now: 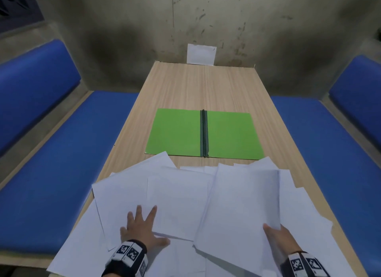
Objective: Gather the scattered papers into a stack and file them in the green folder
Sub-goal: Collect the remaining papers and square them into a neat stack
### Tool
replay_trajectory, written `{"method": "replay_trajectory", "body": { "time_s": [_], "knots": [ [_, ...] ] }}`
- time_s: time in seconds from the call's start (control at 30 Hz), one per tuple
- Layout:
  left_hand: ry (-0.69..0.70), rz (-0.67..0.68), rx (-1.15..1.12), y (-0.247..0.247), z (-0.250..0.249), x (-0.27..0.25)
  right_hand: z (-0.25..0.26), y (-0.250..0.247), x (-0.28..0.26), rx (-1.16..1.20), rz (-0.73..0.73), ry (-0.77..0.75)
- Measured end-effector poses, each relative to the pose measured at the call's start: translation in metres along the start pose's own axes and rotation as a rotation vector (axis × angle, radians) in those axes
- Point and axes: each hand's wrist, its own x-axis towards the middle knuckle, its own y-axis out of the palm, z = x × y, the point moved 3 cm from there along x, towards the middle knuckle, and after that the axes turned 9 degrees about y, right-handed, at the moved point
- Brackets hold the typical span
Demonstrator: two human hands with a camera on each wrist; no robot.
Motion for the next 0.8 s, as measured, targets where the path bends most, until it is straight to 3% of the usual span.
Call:
{"method": "replay_trajectory", "body": {
  "time_s": [0.2, 0.5, 0.6, 0.8],
  "knots": [
    [-0.001, -0.117, -0.232, -0.013, -0.012, 0.006, 0.004, 0.006, -0.006, -0.024, 0.017, 0.012],
    [-0.031, -0.377, -1.017, -0.028, -0.019, 0.005, 0.003, 0.006, -0.005, -0.077, 0.016, 0.017],
    [-0.052, -0.410, -1.016, -0.034, -0.019, 0.002, 0.003, 0.006, -0.004, -0.068, 0.005, 0.015],
    [0.084, -0.618, -1.130, -0.071, -0.016, -0.016, 0.001, 0.003, -0.006, -0.004, 0.009, 0.002]
  ]
}}
